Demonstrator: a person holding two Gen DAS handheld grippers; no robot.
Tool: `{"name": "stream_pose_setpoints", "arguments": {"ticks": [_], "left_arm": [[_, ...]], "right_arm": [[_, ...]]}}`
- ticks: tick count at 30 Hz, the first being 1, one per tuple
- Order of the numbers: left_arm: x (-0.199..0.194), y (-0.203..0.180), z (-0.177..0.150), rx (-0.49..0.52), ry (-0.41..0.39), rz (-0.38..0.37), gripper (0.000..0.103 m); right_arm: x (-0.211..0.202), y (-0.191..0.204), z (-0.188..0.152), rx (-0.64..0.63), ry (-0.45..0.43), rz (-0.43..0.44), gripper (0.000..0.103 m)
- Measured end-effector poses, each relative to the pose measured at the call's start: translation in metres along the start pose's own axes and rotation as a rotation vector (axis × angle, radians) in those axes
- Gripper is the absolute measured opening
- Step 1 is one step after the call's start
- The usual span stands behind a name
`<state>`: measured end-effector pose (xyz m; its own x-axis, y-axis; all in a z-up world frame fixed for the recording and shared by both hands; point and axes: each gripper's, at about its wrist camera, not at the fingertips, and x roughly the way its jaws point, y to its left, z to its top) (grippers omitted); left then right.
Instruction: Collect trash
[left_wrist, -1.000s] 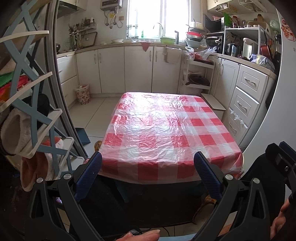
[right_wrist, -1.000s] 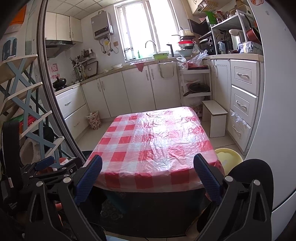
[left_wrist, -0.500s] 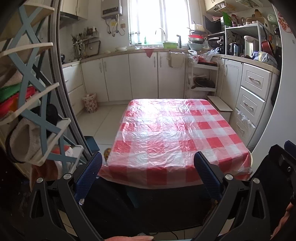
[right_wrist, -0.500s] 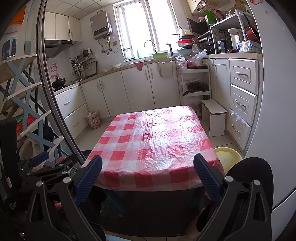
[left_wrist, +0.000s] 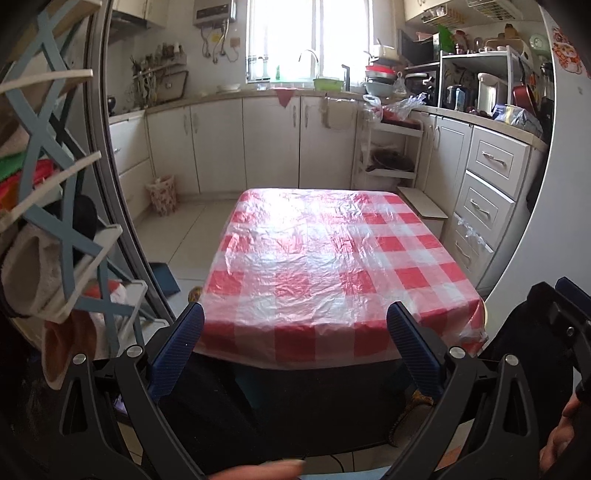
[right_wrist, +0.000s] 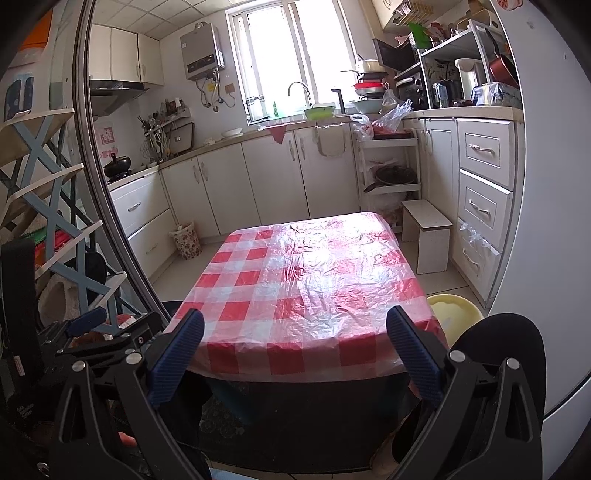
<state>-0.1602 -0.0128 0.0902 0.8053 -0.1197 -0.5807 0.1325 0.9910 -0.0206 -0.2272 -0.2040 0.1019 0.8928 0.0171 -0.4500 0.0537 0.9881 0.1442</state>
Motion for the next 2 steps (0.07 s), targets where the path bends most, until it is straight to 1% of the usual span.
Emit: {"name": "stream_pose_setpoints", "arguments": {"ticks": [2], "left_arm": [[0.0024,0.0027,-0.0016,-0.009,0.009,0.005,0.095]], "right_arm": [[-0.0002,0.0011,-0.0001,-0.001,0.0,0.0,0.095]]}}
